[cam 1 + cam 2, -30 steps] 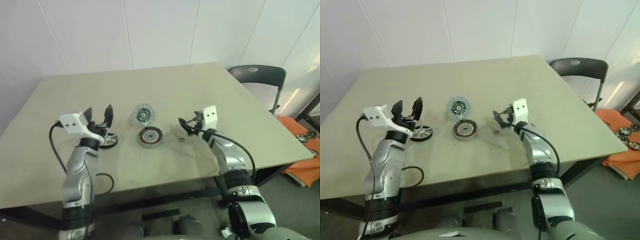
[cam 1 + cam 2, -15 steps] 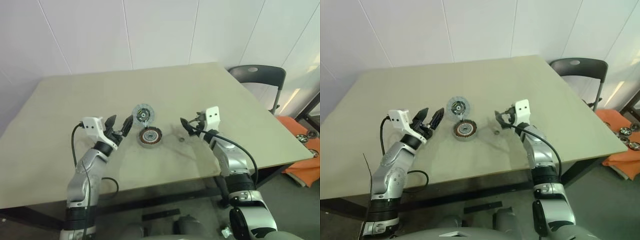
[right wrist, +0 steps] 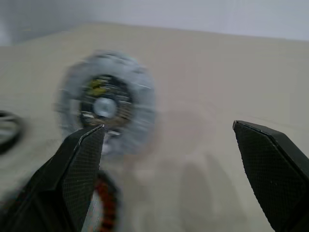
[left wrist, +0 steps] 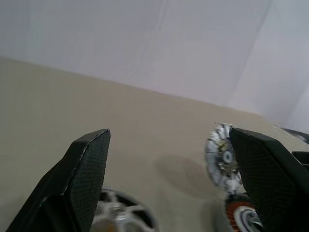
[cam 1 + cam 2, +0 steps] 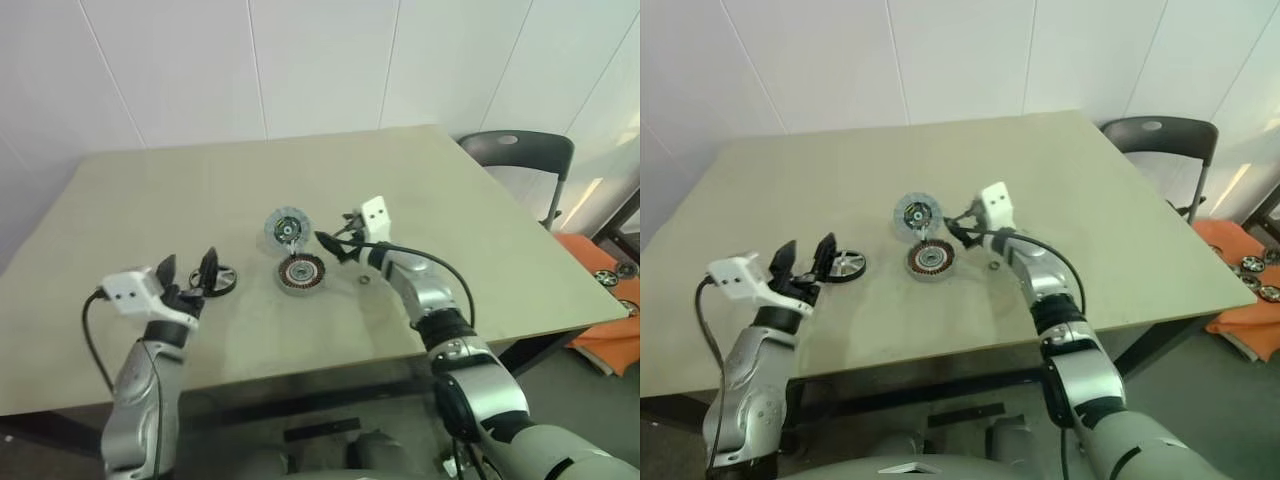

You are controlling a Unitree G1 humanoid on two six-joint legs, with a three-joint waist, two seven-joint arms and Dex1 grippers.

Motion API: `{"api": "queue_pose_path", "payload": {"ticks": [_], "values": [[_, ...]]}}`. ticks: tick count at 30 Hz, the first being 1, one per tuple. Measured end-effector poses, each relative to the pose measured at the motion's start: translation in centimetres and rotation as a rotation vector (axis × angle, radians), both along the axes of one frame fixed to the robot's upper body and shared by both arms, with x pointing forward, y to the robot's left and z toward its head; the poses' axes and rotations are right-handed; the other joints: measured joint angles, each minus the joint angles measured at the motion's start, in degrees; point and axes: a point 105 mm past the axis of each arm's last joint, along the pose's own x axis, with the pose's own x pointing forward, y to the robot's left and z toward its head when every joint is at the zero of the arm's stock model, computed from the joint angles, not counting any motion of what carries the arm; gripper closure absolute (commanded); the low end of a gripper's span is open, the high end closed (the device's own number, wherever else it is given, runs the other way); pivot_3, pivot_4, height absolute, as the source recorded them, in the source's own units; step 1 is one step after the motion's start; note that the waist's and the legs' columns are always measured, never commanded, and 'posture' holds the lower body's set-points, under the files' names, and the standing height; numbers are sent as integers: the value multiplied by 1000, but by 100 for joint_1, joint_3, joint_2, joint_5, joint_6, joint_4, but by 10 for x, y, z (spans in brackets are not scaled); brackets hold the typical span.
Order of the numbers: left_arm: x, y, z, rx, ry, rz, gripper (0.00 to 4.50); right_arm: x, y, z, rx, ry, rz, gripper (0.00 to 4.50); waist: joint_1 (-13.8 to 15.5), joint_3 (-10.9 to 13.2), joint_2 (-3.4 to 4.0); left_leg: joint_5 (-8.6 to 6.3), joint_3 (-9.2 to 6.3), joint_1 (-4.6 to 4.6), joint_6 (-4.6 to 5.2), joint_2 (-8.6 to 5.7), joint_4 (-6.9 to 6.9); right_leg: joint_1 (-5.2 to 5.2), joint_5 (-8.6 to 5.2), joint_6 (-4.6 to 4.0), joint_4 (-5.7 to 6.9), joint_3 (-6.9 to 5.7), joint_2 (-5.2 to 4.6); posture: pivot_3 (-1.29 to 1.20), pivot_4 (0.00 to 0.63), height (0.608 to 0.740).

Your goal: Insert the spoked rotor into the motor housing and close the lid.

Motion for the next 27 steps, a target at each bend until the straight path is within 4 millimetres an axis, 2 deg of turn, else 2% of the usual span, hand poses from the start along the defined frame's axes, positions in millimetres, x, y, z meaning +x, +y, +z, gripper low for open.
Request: {"api": "queue_pose_path", "payload": {"ticks": [3,9,15,21,27], "values": [[-20,8,-3,-14,8,87,316,1,16,3,-3,-4,57,61,-8,0,-1,0,1,-2,0,-5,1,1,-1,-1,-7,2,-7,0,0,740],[-44,15,-3,-18,8,195,316,-4,39,1,-9,4,149,61,-12,1,0,0,-4,-1,0,-3,0,2,-12,-19,-5,-4,-2,0,0,740],[-45,11,-2,-23,6,193,316,-7,41,-5,-19,16,167,61,-20,1,0,0,-3,-1,0,-3,2,3,-13,-19,-5,-5,1,0,0,740],[-30,5,5,-6,-29,133,316,-1,27,-3,-30,-2,128,61,-10,1,1,0,-4,0,0,-3,3,3,-12,-19,-4,-7,3,0,0,740],[13,-16,6,19,-25,-43,316,3,-5,-10,-24,-12,10,61,-14,0,0,0,-4,0,0,-5,7,6,-6,-8,-3,-8,5,0,0,740]]}}
